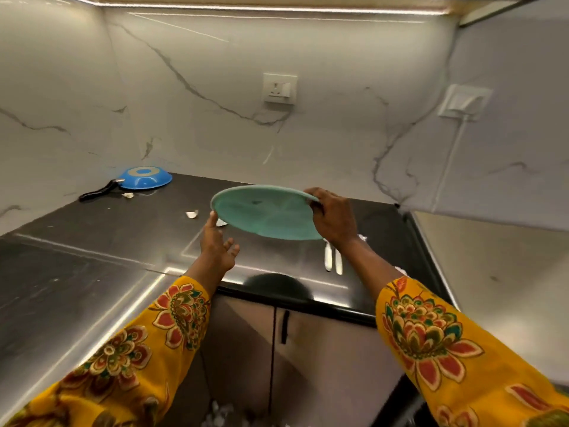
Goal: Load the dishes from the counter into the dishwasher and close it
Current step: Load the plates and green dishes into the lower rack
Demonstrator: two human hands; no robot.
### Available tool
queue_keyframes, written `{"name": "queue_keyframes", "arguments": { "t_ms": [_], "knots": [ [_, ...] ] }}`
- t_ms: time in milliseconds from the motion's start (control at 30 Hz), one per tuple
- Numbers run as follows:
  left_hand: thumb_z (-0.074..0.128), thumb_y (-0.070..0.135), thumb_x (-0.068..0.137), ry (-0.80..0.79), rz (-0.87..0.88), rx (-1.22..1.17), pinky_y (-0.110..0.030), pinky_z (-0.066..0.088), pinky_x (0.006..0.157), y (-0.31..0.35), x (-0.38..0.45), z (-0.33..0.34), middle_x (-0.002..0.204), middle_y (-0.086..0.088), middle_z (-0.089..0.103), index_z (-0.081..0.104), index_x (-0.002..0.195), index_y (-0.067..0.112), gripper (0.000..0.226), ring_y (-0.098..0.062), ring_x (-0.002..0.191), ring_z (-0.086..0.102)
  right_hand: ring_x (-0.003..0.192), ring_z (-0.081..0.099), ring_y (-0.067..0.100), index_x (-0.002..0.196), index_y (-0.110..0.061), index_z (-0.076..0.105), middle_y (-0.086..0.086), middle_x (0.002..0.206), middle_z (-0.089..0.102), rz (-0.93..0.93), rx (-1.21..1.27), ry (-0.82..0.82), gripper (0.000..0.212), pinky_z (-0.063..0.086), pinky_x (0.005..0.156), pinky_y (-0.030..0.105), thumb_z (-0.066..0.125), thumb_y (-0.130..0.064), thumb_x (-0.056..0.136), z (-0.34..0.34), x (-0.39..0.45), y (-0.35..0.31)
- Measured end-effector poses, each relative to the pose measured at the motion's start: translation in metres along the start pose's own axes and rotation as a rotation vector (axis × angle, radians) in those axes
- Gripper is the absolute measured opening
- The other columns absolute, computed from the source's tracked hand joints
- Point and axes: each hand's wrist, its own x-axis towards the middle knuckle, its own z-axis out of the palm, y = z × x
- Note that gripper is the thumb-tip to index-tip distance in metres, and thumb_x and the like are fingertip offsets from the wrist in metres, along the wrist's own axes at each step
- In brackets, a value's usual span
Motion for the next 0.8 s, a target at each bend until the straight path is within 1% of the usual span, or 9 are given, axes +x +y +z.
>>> {"name": "queue_keyframes", "arguments": {
  "t_ms": [167, 300, 367, 433, 467, 567, 667, 733, 800],
  "knots": [
    [0.028, 0.062, 0.094, -0.044, -0.026, 0.148, -0.041, 0.021, 0.111, -0.051, -0.031, 0.031, 0.154, 0.004, 0.023, 0.028, 0.147, 0.031, 0.061, -0.023, 0.143, 0.021, 0.074, 0.066, 0.034, 0.093, -0.003, 0.07, 0.016, 0.08, 0.071, 0.158, -0.073, 0.065, 0.017, 0.035, 0.062, 0.024, 0.056, -0.003, 0.083, -0.075, -0.037, 0.009],
    [0.019, 0.065, 0.093, -0.128, -0.109, 0.163, -0.039, 0.026, 0.111, -0.095, -0.052, 0.053, 0.15, 0.004, 0.036, 0.035, 0.143, 0.032, 0.062, -0.02, 0.138, 0.032, 0.08, 0.063, 0.028, 0.097, -0.003, 0.068, 0.017, 0.087, 0.07, 0.317, -0.062, 0.067, 0.014, 0.035, 0.066, 0.025, 0.057, -0.007, 0.09, -0.126, -0.07, 0.021],
    [0.02, 0.062, 0.095, -0.167, -0.155, 0.18, -0.03, 0.046, 0.092, -0.119, -0.067, 0.065, 0.135, 0.002, 0.052, 0.046, 0.136, 0.028, 0.06, -0.017, 0.117, 0.052, 0.08, 0.058, 0.018, 0.102, -0.01, 0.069, 0.008, 0.089, 0.069, 0.42, -0.034, 0.085, 0.018, 0.038, 0.068, 0.024, 0.056, -0.017, 0.093, -0.15, -0.09, 0.029],
    [0.021, 0.06, 0.096, -0.197, -0.196, 0.204, -0.021, 0.049, 0.063, -0.142, -0.088, 0.078, 0.112, 0.0, 0.06, 0.055, 0.123, 0.024, 0.056, -0.015, 0.087, 0.057, 0.08, 0.058, 0.016, 0.102, -0.016, 0.071, 0.0, 0.086, 0.066, 0.506, -0.018, 0.116, 0.019, 0.042, 0.071, 0.027, 0.056, -0.024, 0.093, -0.173, -0.11, 0.038],
    [0.022, 0.06, 0.096, -0.211, -0.219, 0.213, -0.02, 0.048, 0.058, -0.152, -0.098, 0.084, 0.106, -0.001, 0.059, 0.056, 0.117, 0.025, 0.053, -0.015, 0.08, 0.056, 0.079, 0.059, 0.018, 0.099, -0.017, 0.072, 0.0, 0.084, 0.066, 0.535, -0.023, 0.128, 0.019, 0.044, 0.072, 0.03, 0.057, -0.027, 0.092, -0.184, -0.119, 0.042],
    [0.024, 0.059, 0.096, -0.248, -0.299, 0.207, -0.025, 0.047, 0.073, -0.187, -0.12, 0.099, 0.114, 0.001, 0.059, 0.056, 0.124, 0.026, 0.054, -0.018, 0.093, 0.056, 0.073, 0.058, 0.021, 0.08, -0.021, 0.07, 0.003, 0.075, 0.065, 0.591, -0.044, 0.148, 0.017, 0.045, 0.069, 0.034, 0.06, -0.03, 0.09, -0.218, -0.15, 0.049],
    [0.021, 0.059, 0.094, -0.293, -0.369, 0.231, -0.032, 0.039, 0.096, -0.224, -0.141, 0.116, 0.131, 0.002, 0.056, 0.054, 0.13, 0.03, 0.057, -0.022, 0.118, 0.051, 0.061, 0.05, 0.016, 0.057, -0.028, 0.055, -0.001, 0.06, 0.055, 0.656, -0.07, 0.175, 0.033, 0.037, 0.061, 0.03, 0.064, -0.031, 0.088, -0.253, -0.183, 0.057],
    [0.019, 0.061, 0.092, -0.31, -0.397, 0.259, -0.036, 0.032, 0.108, -0.245, -0.156, 0.125, 0.135, 0.002, 0.054, 0.053, 0.131, 0.031, 0.06, -0.024, 0.124, 0.048, 0.058, 0.049, 0.015, 0.059, -0.021, 0.059, -0.003, 0.057, 0.053, 0.705, -0.066, 0.182, 0.031, 0.036, 0.059, 0.028, 0.065, -0.032, 0.087, -0.272, -0.205, 0.064],
    [0.019, 0.061, 0.092, -0.322, -0.429, 0.282, -0.039, 0.031, 0.109, -0.267, -0.174, 0.134, 0.134, 0.001, 0.056, 0.054, 0.13, 0.03, 0.061, -0.025, 0.123, 0.049, 0.059, 0.051, 0.016, 0.066, -0.009, 0.066, 0.001, 0.06, 0.056, 0.75, -0.066, 0.197, 0.031, 0.037, 0.058, 0.027, 0.066, -0.033, 0.086, -0.293, -0.228, 0.073]
  ]
}}
